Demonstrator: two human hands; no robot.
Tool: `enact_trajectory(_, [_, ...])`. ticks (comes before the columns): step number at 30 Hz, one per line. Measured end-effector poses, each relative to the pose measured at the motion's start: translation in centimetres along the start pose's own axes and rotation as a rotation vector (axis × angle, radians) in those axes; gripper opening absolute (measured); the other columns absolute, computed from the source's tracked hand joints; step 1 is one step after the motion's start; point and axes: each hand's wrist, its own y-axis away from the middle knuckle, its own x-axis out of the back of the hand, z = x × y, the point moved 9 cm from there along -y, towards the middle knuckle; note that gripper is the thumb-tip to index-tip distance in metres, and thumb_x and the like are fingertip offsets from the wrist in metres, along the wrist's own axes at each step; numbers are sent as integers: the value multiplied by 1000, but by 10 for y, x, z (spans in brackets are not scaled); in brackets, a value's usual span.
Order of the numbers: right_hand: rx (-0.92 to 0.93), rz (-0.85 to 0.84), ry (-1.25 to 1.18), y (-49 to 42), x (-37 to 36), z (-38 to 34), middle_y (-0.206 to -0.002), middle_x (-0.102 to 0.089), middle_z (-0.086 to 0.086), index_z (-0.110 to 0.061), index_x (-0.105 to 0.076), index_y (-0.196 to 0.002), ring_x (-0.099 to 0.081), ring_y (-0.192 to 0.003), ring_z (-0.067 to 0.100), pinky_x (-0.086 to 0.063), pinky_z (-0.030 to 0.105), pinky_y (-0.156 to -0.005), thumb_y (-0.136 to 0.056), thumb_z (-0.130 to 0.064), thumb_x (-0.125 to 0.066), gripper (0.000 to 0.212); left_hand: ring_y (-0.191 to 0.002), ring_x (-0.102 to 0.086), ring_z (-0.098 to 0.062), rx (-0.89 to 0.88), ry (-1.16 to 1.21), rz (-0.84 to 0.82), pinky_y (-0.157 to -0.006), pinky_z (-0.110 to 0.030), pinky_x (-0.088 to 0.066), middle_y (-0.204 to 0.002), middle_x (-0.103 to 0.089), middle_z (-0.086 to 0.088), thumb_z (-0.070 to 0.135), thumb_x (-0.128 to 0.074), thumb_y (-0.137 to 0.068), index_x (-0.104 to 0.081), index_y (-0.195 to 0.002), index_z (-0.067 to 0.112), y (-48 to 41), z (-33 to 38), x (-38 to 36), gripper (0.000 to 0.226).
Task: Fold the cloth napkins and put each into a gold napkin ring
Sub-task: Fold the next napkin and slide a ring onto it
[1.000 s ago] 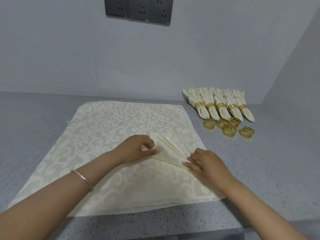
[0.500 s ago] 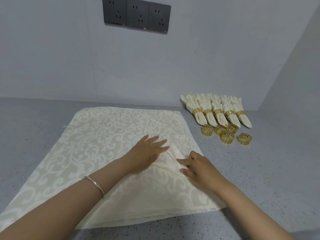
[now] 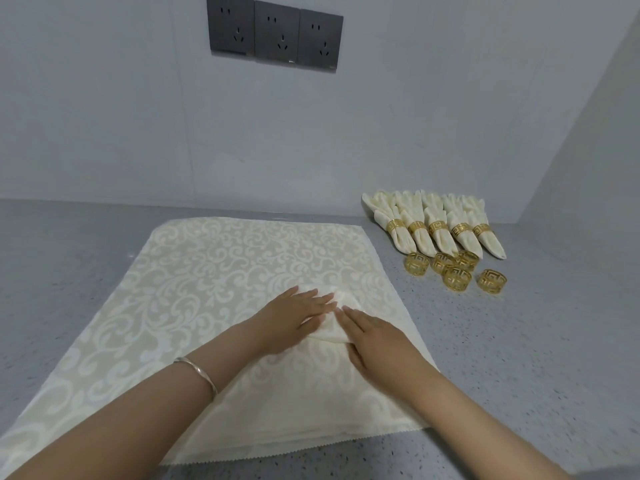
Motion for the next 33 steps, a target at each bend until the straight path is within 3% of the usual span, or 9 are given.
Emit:
enact_trajectory(3, [-87, -44, 58, -14, -5, -4, -82, -73, 5, -6, -75, -91, -69, -63, 13, -45, 17, -42, -25, -15, -90, 68, -145, -14, -4, 13, -13, -22, -117, -27, -1, -155, -22, 19, 28, -33, -104, -36, -145, 33, -3, -2, 2, 42])
enact_trajectory(8, [-175, -34, 115, -26, -6, -5, -44, -49, -5, -15, -65, -60, -45, -32, 10, -12, 18, -41, -16, -7, -83, 48, -145, -14, -2, 57, 35, -37, -120, -30, 0, -154, -24, 20, 44, -18, -103, -38, -144, 33, -1, 1, 4, 47])
enact_trajectory(11, [-238, -96, 36, -22, -5, 3, -63, -63, -4, -14, -69, -83, -60, -51, 14, -30, 21, -44, -47, -8, -81, 38, -145, -8, -1, 58, 21, -29, -119, -31, 6, -153, -26, 19, 54, -8, -96, -35, -146, 33, 3, 5, 10, 61])
enact_trajectory(14, [-376, -51, -342, -12, -3, 33, -97, -73, -5, -22, -69, -111, -66, -87, 15, -48, 28, -71, -82, -5, -59, 35, -145, 0, 1, 5, 4, 131, -120, -35, 5, -156, -18, 18, 50, -11, -99, -22, -150, 37, 12, 12, 35, 53])
enact_trajectory(18, [-803, 101, -1114, -4, 12, 75, -56, -62, -17, -30, -67, -62, -56, -48, -3, -40, 18, -49, -86, -10, -66, 31, -146, 3, -2, -129, -55, 384, -120, -32, 7, -159, -7, 18, 54, -25, -98, -16, -151, 37, 33, 33, 79, 56])
enact_trajectory(20, [-1030, -129, -1477, -1, -7, 74, -74, -72, 0, -14, -71, -85, -67, -58, 10, -49, 21, -51, -81, -15, -74, 5, -147, 4, -6, -196, -158, 405, -119, -31, 9, -160, -3, 16, 59, -33, -96, -13, -152, 36, 41, 44, 85, 64])
enact_trajectory(22, [-1093, -467, -1586, 2, -23, 60, -89, -72, 9, -6, -66, -105, -69, -72, 20, -54, 27, -59, -78, -19, -76, 31, -147, 8, -7, -223, -248, 323, -119, -34, 10, -160, 3, 15, 66, -33, -92, -7, -152, 36, 42, 50, 74, 72])
enact_trajectory(25, [-1049, -828, -1502, 11, -46, 40, -105, -64, 9, -7, -62, -112, -62, -92, 20, -51, 30, -81, -81, -28, -72, 39, -143, 19, -2, -185, -267, 69, -118, -34, 14, -158, 13, 17, 75, -34, -86, 6, -150, 41, 37, 44, 35, 82])
enact_trajectory(33, [-952, -976, -1221, 12, -72, 50, -129, -58, 9, -8, -55, -129, -54, -118, 23, -43, 34, -102, -73, -44, -76, 70, -143, 15, 2, -9, -93, -158, -121, -34, 5, -155, 14, 24, 72, -33, -88, 9, -149, 40, 34, 31, -13, 82])
